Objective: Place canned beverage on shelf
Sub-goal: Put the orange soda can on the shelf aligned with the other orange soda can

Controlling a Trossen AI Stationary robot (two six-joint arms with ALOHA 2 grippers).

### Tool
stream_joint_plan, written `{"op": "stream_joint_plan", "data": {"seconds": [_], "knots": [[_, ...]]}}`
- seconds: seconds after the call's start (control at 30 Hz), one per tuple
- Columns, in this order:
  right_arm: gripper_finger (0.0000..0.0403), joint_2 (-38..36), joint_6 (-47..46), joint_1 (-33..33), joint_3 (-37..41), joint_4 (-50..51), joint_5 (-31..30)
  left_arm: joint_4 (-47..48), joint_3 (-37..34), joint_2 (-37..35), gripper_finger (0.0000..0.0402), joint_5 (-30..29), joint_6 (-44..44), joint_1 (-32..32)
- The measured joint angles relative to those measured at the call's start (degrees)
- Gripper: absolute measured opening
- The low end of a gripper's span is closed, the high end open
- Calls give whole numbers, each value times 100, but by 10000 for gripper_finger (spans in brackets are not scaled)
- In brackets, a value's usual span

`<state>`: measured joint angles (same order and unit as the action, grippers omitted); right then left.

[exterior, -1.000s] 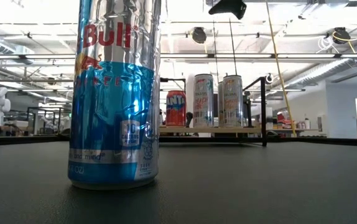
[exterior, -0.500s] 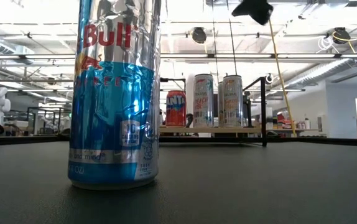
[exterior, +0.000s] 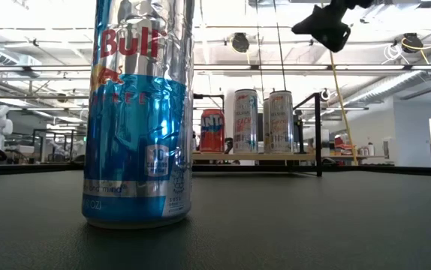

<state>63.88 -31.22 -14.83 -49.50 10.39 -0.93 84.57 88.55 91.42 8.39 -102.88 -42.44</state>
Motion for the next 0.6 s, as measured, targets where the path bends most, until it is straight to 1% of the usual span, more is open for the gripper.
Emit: {"op": "stream_joint_plan", "data": {"seconds": [0.13, 0.23, 0.43, 0.6], "knots": [[276, 0, -25, -145, 0, -39, -94, 77, -82, -2, 379, 222, -84, -160], [276, 0, -66, -227, 0, -76, -99, 11, -263, -2, 379, 264, -89, -321], [276, 0, -114, -388, 0, -116, -97, -489, -825, -98, 379, 637, -320, -583], [276, 0, -148, -530, 0, -115, -104, -985, -1298, -226, 379, 640, -686, -807]]}}
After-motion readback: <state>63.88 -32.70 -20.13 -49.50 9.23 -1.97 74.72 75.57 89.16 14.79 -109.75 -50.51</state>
